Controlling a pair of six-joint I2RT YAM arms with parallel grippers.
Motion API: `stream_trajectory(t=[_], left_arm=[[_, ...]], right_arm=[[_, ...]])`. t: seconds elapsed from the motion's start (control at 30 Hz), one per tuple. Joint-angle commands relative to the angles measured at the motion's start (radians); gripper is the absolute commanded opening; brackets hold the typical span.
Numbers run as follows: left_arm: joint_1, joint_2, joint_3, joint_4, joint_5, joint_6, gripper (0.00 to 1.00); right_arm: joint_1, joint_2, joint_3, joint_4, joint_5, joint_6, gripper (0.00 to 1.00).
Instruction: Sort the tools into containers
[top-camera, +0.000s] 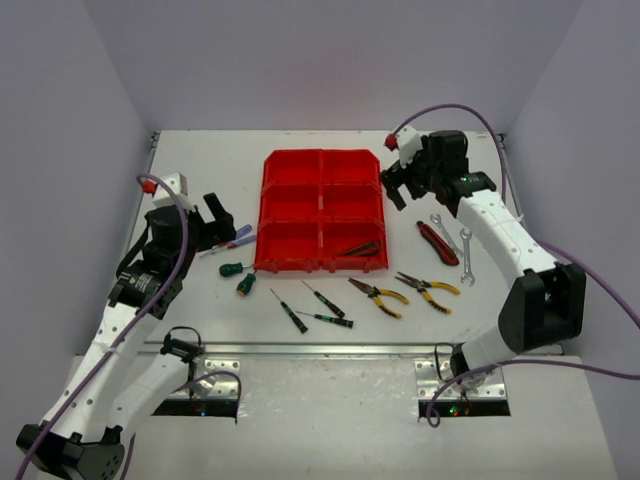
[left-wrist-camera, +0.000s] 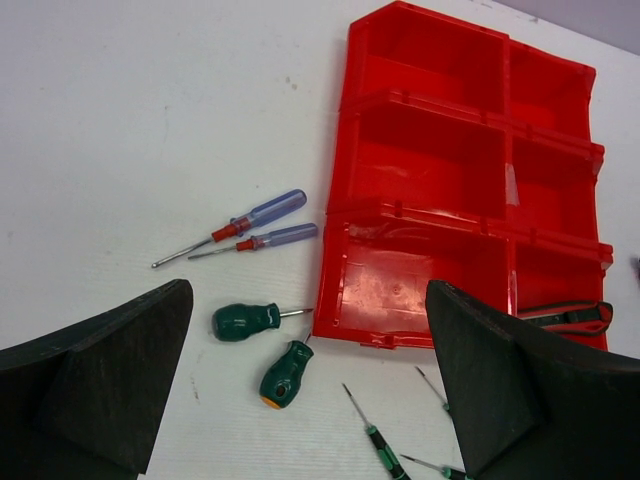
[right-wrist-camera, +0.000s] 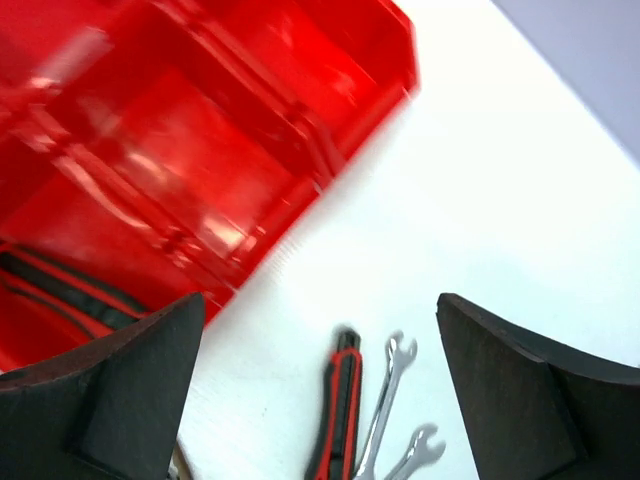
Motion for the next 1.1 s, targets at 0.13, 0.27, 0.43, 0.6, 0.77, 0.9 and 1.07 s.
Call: stream_trajectory(t=[0.13, 0.27, 0.43, 0.6, 0.77, 0.9, 1.07], left_arm=[[-0.018, -0.014, 0.002, 0.055, 0.023, 0.005, 1.0], [-0.028, -0.019, 0.001, 0.05, 0.017, 0.005, 1.0], [-0.033, -0.024, 0.0, 0.051, 0.012, 0.005, 1.0], [-0.037, -0.027, 0.0, 0.05, 0.01, 0.005, 1.0], [-0.037, -0.028, -0.001, 0.05, 0.011, 0.005, 1.0], [-0.037, -0.028, -0.001, 0.05, 0.012, 0.005, 1.0], [-0.037, -0.026, -0.001, 0.051, 0.016, 0.005, 1.0]], right_arm=[[-0.13, 0.056, -0.112, -0.112, 0.362, 0.254, 0.8], [-0.156, 0.101, -0.125, -0.15, 0.307, 0.243, 0.64], [-0.157, 0.163, -0.112, -0.179, 0.251, 0.239, 0.56], [-0.157, 0.243, -0.094, -0.181, 0.222, 0.225, 0.55], [-0.156, 0.3, -0.079, -0.172, 0.202, 0.212, 0.5], [-0.154, 0.344, -0.073, -0.158, 0.184, 0.196, 0.5], [-0.134, 0.379, -0.059, -0.151, 0.158, 0.184, 0.5]])
